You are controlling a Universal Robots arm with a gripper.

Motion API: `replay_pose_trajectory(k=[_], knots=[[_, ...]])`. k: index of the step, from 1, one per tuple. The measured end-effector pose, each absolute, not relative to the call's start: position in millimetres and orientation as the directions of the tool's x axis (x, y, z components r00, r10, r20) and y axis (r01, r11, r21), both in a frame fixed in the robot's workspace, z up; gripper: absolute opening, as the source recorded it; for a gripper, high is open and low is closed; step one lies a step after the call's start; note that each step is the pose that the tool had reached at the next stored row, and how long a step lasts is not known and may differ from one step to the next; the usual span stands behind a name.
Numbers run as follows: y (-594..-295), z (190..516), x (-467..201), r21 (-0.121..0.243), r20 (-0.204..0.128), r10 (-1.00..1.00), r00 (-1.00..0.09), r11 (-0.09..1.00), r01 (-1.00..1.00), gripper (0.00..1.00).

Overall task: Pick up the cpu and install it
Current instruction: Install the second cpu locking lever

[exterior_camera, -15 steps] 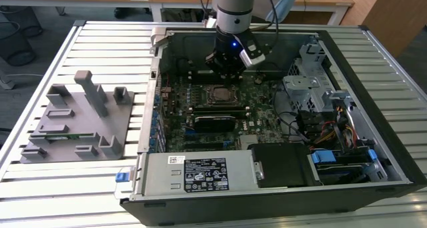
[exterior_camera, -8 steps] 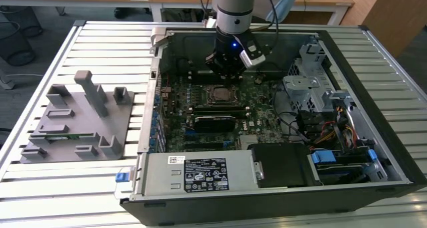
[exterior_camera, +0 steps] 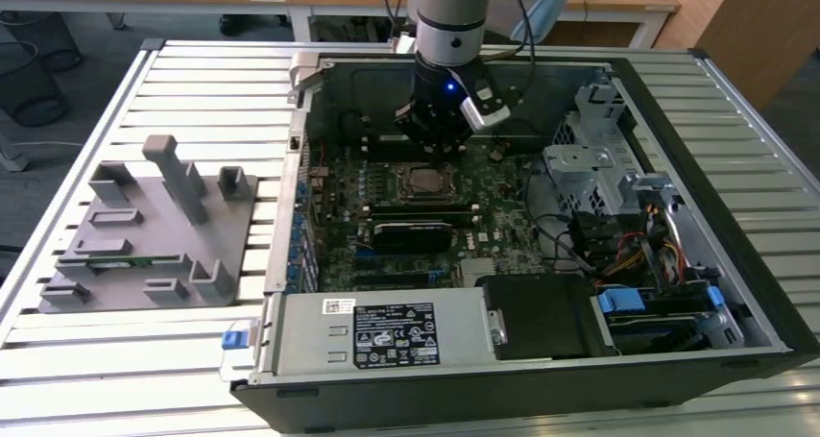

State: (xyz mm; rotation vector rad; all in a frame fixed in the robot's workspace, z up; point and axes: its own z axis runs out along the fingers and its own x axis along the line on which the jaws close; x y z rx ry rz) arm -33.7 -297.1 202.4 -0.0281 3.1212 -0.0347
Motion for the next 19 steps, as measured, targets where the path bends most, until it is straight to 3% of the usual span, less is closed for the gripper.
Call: replay_pose_trajectory(k=[19], knots=[[-304.7,202.3,-33.2,-0.022,-0.02,-0.018,-1.0,1.0,-0.018,0.11]])
